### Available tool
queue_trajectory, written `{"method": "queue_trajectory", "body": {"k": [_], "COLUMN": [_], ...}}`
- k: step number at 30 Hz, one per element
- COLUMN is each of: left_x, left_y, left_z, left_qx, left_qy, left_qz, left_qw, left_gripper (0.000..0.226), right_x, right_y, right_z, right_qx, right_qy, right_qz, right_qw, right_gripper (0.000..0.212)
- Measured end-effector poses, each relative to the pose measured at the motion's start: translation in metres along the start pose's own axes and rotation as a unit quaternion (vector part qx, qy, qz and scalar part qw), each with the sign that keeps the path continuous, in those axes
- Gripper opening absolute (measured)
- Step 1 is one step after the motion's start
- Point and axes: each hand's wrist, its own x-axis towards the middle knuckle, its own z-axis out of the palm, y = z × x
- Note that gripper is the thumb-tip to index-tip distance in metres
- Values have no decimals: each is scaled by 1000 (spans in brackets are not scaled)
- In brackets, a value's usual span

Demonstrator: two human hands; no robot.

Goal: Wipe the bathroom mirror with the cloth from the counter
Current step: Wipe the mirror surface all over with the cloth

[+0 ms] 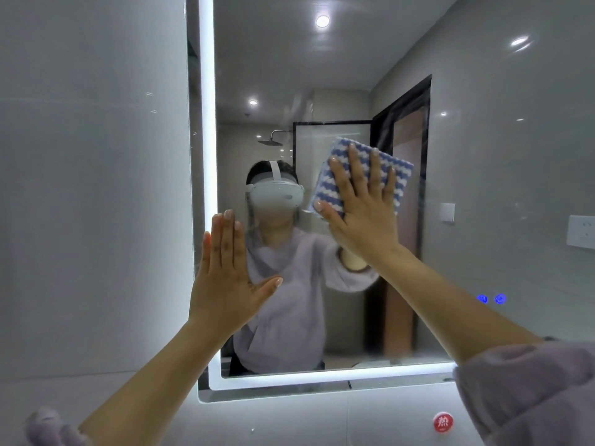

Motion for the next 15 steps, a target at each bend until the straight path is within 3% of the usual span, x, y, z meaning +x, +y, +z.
{"method": "queue_trajectory", "body": {"k": [15], "left_x": [6], "left_y": [3], "left_z": [-3], "left_qx": [2], "left_qy": [-6], "left_qz": [-15], "left_qw": [1000], "left_gripper": [104], "right_x": [55], "right_y": [-121], "right_z": [-10], "right_qx": [0], "right_qy": [-1], "right_qz": [-107], "right_qw": [994], "right_gripper": [71]}}
